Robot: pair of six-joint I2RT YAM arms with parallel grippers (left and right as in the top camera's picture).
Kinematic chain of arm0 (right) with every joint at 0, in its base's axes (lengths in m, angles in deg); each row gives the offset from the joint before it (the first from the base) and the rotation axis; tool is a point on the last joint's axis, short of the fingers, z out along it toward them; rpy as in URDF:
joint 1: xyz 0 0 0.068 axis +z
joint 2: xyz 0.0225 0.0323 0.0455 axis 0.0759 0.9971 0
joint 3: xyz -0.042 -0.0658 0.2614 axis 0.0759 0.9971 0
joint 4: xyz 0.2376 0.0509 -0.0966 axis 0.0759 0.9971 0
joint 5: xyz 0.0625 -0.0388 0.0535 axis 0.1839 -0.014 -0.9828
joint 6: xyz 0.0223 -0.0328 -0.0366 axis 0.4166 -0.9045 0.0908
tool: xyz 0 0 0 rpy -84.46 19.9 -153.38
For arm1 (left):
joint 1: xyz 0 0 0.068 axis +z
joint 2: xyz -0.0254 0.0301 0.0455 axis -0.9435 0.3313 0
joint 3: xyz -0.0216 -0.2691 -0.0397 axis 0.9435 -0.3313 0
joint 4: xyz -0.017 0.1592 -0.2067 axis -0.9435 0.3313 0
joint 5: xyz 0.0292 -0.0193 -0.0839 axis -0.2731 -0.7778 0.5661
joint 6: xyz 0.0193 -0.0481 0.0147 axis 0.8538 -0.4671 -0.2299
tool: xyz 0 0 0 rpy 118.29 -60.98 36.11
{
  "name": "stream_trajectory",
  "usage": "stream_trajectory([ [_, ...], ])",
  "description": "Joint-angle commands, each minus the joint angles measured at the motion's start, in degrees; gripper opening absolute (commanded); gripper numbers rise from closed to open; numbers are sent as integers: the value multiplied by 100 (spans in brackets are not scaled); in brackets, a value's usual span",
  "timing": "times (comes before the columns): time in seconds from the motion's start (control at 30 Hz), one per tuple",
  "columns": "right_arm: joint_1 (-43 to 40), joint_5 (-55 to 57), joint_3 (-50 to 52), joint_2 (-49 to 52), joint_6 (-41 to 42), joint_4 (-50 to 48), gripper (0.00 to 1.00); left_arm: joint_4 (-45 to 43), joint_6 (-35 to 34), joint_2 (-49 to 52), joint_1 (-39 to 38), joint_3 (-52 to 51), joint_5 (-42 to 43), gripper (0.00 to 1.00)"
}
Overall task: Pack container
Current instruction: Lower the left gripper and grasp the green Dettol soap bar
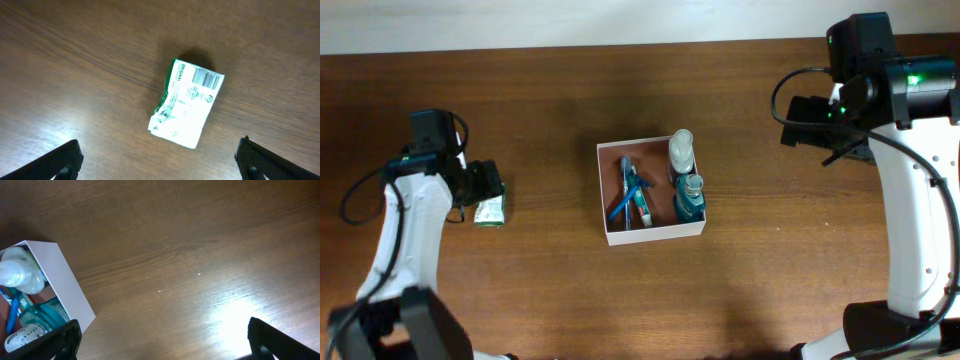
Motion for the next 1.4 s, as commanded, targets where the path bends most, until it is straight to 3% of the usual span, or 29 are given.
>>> stream_trajectory([
  [0.0, -20, 92, -39, -7, 2, -4, 98, -92, 157, 428, 35, 50, 140, 99],
  [0.13, -20, 94, -39, -7, 2, -4, 98, -249, 579, 870, 35, 50, 697, 99],
  [0.53, -20, 94, -39, -7, 2, -4, 99, -420, 581, 1506, 35, 50, 713, 99],
  [1.23, -20, 92, -39, -7, 2, -4, 98, -977, 581, 1545, 35, -356, 713, 99],
  [1.37, -20, 94, -39, -7, 2, -4, 98, -970, 579, 1545, 35, -358, 713, 89],
])
